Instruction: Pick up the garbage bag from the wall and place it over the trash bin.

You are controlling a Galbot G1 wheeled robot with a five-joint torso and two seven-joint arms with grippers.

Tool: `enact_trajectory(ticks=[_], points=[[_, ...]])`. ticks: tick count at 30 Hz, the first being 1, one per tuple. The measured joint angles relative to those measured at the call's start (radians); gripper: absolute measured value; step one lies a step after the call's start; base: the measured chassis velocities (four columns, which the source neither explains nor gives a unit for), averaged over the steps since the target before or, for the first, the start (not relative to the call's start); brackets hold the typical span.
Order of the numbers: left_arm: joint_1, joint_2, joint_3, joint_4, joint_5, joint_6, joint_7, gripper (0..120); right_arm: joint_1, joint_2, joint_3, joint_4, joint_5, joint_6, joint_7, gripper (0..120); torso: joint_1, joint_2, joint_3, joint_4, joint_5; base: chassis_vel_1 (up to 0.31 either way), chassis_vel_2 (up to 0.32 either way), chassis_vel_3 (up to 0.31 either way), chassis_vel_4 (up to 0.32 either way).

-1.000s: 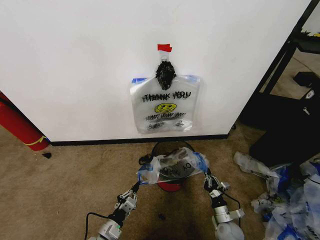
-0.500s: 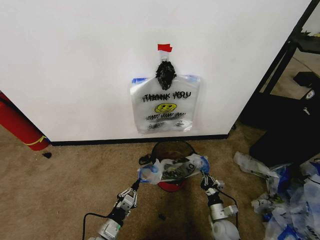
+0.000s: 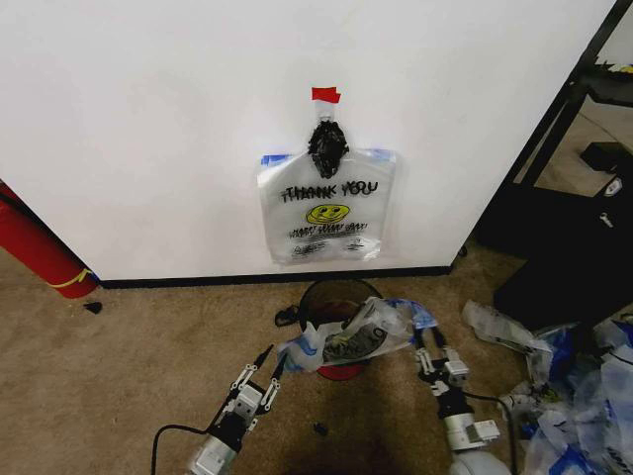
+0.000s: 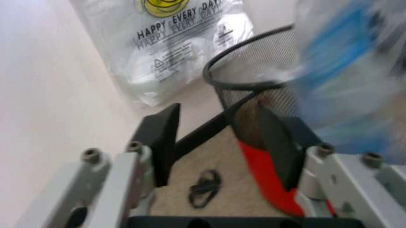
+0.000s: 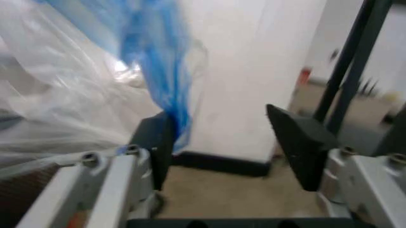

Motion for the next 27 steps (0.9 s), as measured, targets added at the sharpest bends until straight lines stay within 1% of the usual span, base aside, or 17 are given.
enact_trajectory(ticks=[3, 6, 7, 8, 10, 12, 15, 17, 19, 20, 21, 22, 23, 24, 25, 26, 27], points=[[0.014, 0.008, -0.029, -0.003, 0.036, -0.019, 0.024, 69, -0.053, -0.021, 0.022, 0.038, -0.092, 0.000, 0.007, 71, 0.000, 0.000, 0.000, -0.0001, 0.0000, 0.000, 0.000, 0.000, 0.000], [0.024, 0.012, -0.037, 0.002, 0.056, -0.049, 0.052, 82, -0.076, -0.027, 0.041, 0.043, -0.183, 0.038, -0.023, 83, 0.000, 0.000, 0.000, 0.0000, 0.0000, 0.000, 0.000, 0.000, 0.000], [0.025, 0.010, -0.040, 0.003, 0.064, -0.059, 0.060, 86, -0.077, -0.027, 0.049, 0.042, -0.214, 0.052, -0.036, 86, 0.000, 0.000, 0.000, 0.0001, 0.0001, 0.000, 0.000, 0.000, 0.000], [0.025, 0.010, -0.040, 0.003, 0.064, -0.059, 0.060, 86, -0.077, -0.027, 0.049, 0.042, -0.214, 0.052, -0.036, 86, 0.000, 0.000, 0.000, 0.0001, 0.0001, 0.000, 0.000, 0.000, 0.000], [0.026, 0.005, -0.043, 0.001, 0.072, -0.072, 0.069, 94, -0.080, -0.026, 0.062, 0.041, -0.267, 0.065, -0.050, 96, 0.000, 0.000, 0.000, 0.0001, 0.0000, 0.000, 0.000, 0.000, 0.000], [0.027, 0.001, -0.043, -0.006, 0.073, -0.077, 0.072, 99, -0.084, -0.026, 0.072, 0.043, -0.310, 0.062, -0.059, 99, 0.000, 0.000, 0.000, 0.0001, 0.0001, 0.000, 0.000, 0.000, 0.000], [0.027, -0.002, -0.042, -0.012, 0.073, -0.079, 0.072, 100, -0.091, -0.028, 0.086, 0.046, -0.359, 0.048, -0.067, 100, 0.000, 0.000, 0.000, 0.0001, 0.0001, 0.000, 0.000, 0.000, 0.000], [0.026, -0.002, -0.042, -0.016, 0.070, -0.080, 0.071, 100, -0.097, -0.031, 0.103, 0.049, -0.386, 0.049, -0.107, 100, 0.000, 0.000, 0.000, 0.0000, -0.0001, 0.000, 0.000, 0.000, 0.000], [0.023, -0.002, -0.044, -0.019, 0.060, -0.080, 0.071, 100, -0.098, -0.035, 0.111, 0.051, -0.340, 0.082, -0.201, 100, 0.000, 0.000, 0.000, 0.0000, 0.0000, 0.000, 0.000, 0.000, 0.000], [0.016, -0.002, -0.046, -0.025, 0.040, -0.079, 0.071, 100, -0.091, -0.039, 0.116, 0.050, -0.241, 0.138, -0.361, 100, 0.000, 0.000, 0.000, -0.0001, -0.0003, 0.000, 0.000, 0.000, 0.000], [0.013, -0.002, -0.046, -0.029, 0.026, -0.076, 0.071, 100, -0.082, -0.039, 0.118, 0.047, -0.172, 0.176, -0.458, 100, 0.000, 0.000, 0.000, -0.0001, -0.0001, 0.000, 0.000, 0.000, 0.000], [0.013, -0.002, -0.046, -0.029, 0.026, -0.076, 0.071, 100, -0.082, -0.039, 0.118, 0.047, -0.172, 0.176, -0.458, 100, 0.000, 0.000, 0.000, -0.0001, -0.0001, 0.000, 0.000, 0.000, 0.000], [0.008, 0.000, -0.046, -0.036, 0.008, -0.071, 0.071, 100, -0.071, -0.039, 0.120, 0.044, -0.109, 0.203, -0.542, 100, 0.000, 0.000, 0.000, 0.0000, 0.0001, 0.000, 0.000, 0.000, 0.000], [0.002, 0.005, -0.045, -0.048, -0.025, -0.062, 0.071, 100, -0.053, -0.036, 0.125, 0.043, 0.028, 0.230, -0.696, 100, 0.000, 0.000, 0.000, 0.0002, 0.0001, 0.000, 0.000, 0.000, 0.000], [-0.002, 0.011, -0.040, -0.061, -0.062, -0.053, 0.076, 100, -0.042, -0.034, 0.123, 0.051, 0.122, 0.238, -0.788, 100, 0.000, 0.000, 0.000, 0.0002, 0.0000, 0.000, 0.000, 0.000, 0.000], [-0.009, 0.022, -0.032, -0.078, -0.112, -0.042, 0.082, 100, -0.033, -0.031, 0.110, 0.074, 0.221, 0.239, -0.845, 100, 0.000, 0.000, 0.000, 0.0001, 0.0000, 0.000, 0.000, 0.000, 0.000], [-0.020, 0.033, -0.022, -0.097, -0.169, -0.024, 0.084, 100, -0.024, -0.025, 0.098, 0.102, 0.288, 0.236, -0.860, 100, 0.000, 0.000, 0.000, 0.0000, 0.0001, 0.000, 0.000, 0.000, 0.000]])
